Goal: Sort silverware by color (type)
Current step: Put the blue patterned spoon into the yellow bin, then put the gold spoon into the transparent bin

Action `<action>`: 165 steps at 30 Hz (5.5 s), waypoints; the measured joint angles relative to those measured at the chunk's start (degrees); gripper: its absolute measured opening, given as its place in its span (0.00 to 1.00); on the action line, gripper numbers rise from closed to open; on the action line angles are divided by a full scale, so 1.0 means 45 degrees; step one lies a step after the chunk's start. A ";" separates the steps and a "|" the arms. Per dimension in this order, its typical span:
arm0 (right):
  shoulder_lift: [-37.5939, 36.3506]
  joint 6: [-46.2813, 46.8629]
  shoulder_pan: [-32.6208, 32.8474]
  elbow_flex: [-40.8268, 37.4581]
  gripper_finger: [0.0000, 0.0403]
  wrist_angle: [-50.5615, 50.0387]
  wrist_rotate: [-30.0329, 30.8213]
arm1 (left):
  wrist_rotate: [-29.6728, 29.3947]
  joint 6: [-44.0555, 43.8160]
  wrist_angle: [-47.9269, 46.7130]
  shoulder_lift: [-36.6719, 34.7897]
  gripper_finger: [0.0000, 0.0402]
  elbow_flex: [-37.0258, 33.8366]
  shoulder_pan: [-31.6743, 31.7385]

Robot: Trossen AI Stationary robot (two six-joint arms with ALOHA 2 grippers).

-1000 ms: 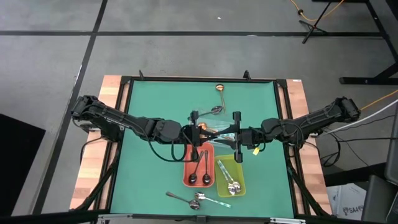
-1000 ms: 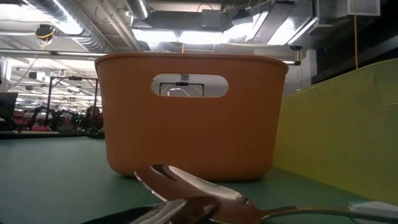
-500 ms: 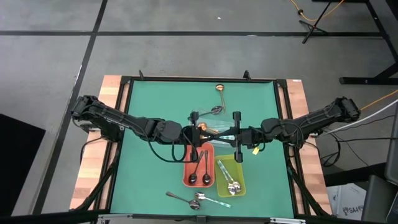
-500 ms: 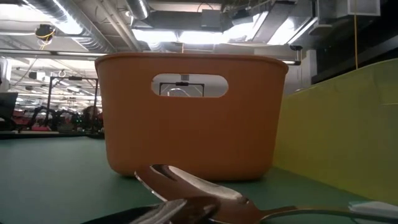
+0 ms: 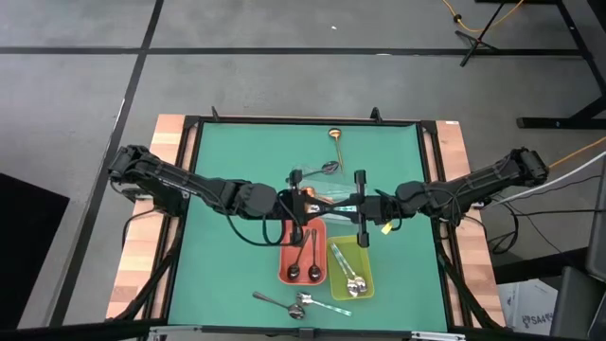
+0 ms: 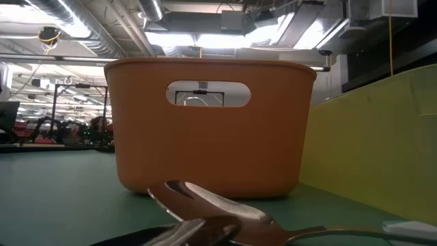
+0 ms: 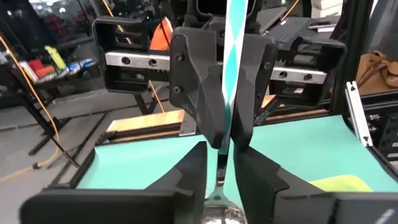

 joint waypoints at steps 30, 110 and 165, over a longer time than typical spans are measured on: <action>0.1255 1.2486 0.0015 0.0010 0.01 -0.8237 -0.5184 | 0.0019 -0.1278 -0.3151 0.0001 0.29 0.0000 0.0000; 0.4713 1.4419 -0.0005 0.0000 0.28 -0.8106 -0.7174 | 0.0019 -0.1273 -0.3246 0.0001 0.29 0.0000 -0.0005; 0.2676 0.8274 -0.3008 0.2702 0.27 -0.9111 -0.0804 | -0.0112 -0.1245 -0.3766 0.0001 0.29 0.0000 -0.0039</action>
